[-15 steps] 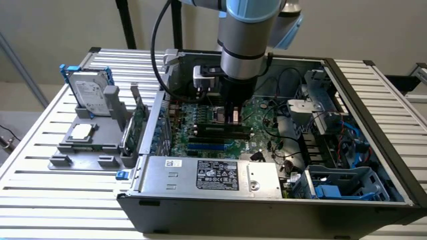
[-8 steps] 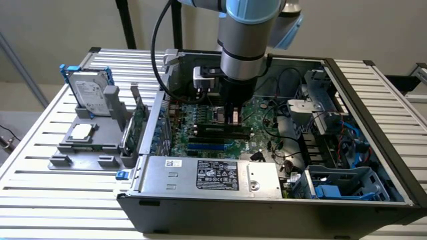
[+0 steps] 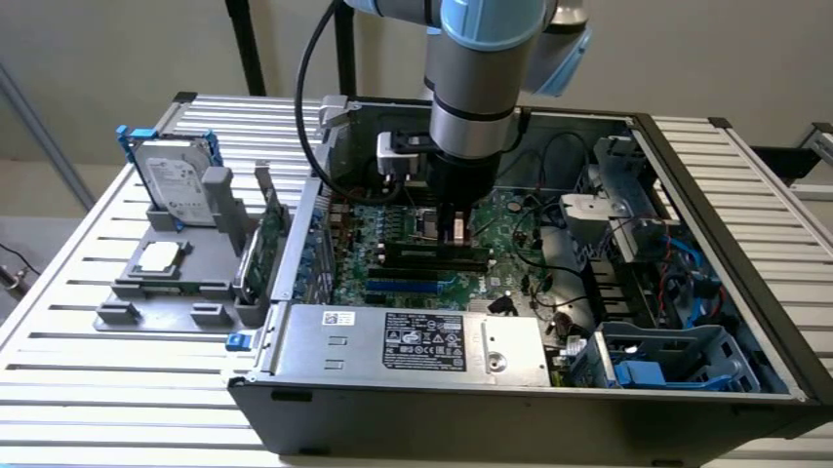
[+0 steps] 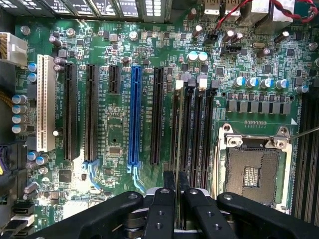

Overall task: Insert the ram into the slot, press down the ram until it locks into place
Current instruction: 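Insert the ram into the slot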

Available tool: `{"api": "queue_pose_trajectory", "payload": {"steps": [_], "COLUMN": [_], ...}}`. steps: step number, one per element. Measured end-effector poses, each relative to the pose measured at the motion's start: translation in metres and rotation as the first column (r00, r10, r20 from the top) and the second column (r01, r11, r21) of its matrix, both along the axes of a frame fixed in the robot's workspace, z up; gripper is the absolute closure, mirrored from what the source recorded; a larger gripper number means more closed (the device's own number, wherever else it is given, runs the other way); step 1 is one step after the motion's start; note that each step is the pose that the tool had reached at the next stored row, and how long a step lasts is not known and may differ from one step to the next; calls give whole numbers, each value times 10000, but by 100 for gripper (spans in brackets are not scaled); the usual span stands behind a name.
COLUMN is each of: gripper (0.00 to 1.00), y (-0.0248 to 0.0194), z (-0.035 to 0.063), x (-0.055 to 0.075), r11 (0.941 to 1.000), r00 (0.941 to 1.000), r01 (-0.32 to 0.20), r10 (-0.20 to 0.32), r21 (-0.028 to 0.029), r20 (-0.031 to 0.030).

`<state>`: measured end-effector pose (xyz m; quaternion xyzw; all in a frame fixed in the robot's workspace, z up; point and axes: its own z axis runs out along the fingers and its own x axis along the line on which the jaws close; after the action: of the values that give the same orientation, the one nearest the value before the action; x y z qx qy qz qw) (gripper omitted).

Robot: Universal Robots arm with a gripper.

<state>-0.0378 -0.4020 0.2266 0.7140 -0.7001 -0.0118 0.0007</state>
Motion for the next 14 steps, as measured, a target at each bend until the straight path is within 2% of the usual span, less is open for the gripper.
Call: {"api": "queue_pose_trajectory", "payload": {"steps": [14], "gripper": [86], "y": [10], "z": [-40], "x": [0], "r11": [10000], "r00": [10000], "r01": [0], "r10": [0], "r21": [0], "r20": [1]}}
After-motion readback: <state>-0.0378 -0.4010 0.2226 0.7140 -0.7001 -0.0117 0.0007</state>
